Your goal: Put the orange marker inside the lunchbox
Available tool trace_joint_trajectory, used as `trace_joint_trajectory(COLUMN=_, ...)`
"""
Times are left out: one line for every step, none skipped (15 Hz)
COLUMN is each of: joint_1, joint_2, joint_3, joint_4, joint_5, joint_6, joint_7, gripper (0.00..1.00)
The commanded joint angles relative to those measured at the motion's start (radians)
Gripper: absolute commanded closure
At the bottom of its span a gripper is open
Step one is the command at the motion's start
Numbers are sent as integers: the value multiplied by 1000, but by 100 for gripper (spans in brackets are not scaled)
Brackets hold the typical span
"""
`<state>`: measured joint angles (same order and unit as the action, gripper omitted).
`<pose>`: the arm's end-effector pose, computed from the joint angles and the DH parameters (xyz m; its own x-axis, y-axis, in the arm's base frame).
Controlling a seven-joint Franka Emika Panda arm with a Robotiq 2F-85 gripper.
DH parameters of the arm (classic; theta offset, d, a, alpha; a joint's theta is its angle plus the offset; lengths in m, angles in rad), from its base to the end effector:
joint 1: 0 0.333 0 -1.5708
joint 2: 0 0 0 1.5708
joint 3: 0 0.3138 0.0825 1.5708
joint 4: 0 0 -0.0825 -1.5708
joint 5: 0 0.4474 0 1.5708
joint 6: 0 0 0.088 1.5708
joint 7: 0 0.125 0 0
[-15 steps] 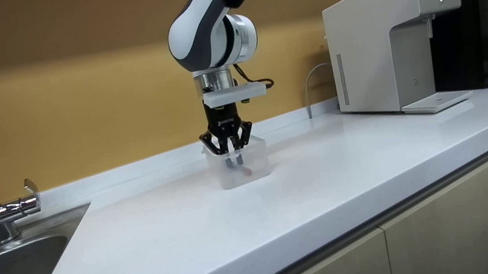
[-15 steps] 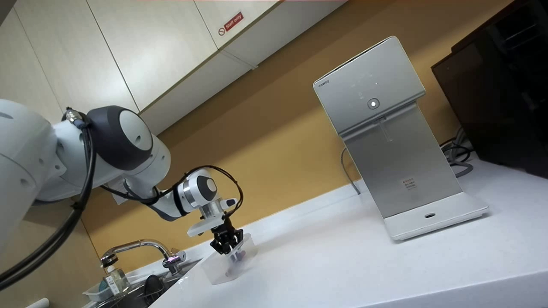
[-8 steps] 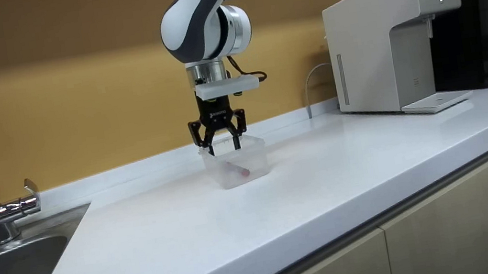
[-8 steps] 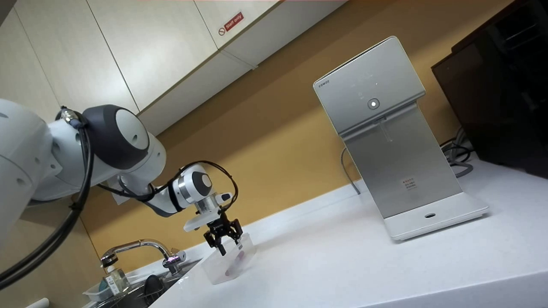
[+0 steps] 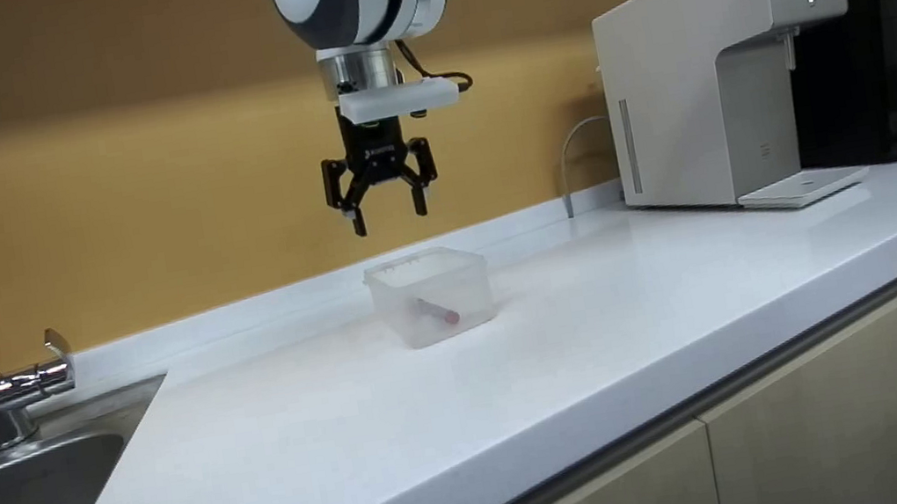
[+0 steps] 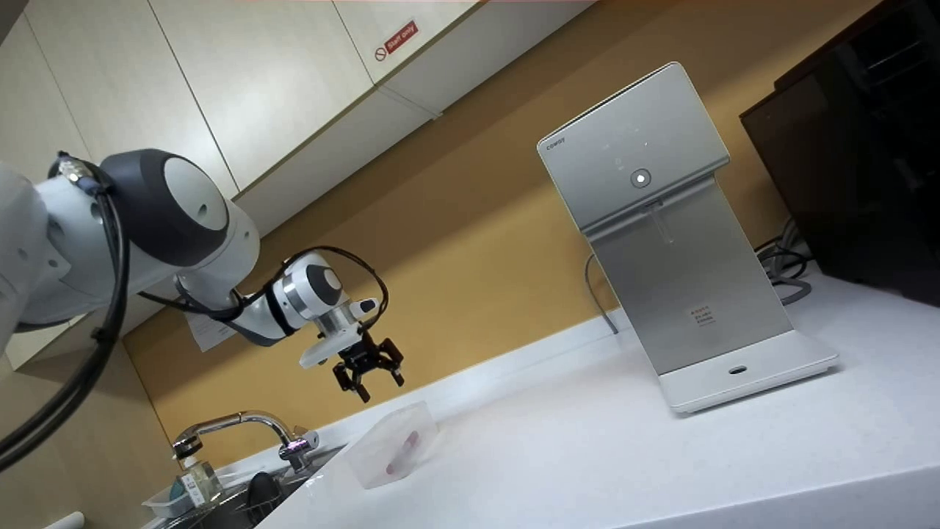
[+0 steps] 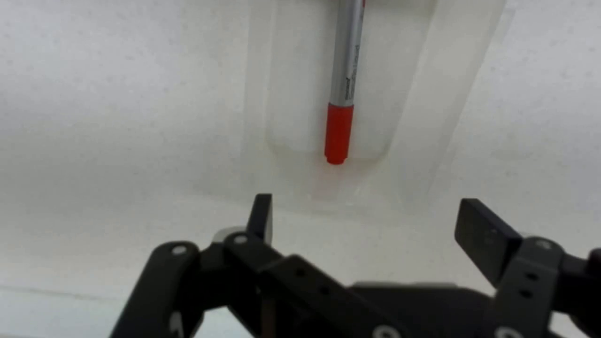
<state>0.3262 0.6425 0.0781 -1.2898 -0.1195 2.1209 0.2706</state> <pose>0.7542 0.3003 0.3487 0.9663 0.1636 0.1987 0.1645 -0.9863 0.0124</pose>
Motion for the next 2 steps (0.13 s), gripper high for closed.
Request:
trace_joint_trajectory(joint_1=-11, joint_2=-72, joint_3=6, joint_4=-55, joint_5=-3, joint_6=2, joint_7=-47, gripper=0)
trace_joint_trajectory(joint_1=-25, joint_2=-88, joint_3=17, joint_4=-82, joint_5=14, joint_6=20, joint_7=-77, gripper=0)
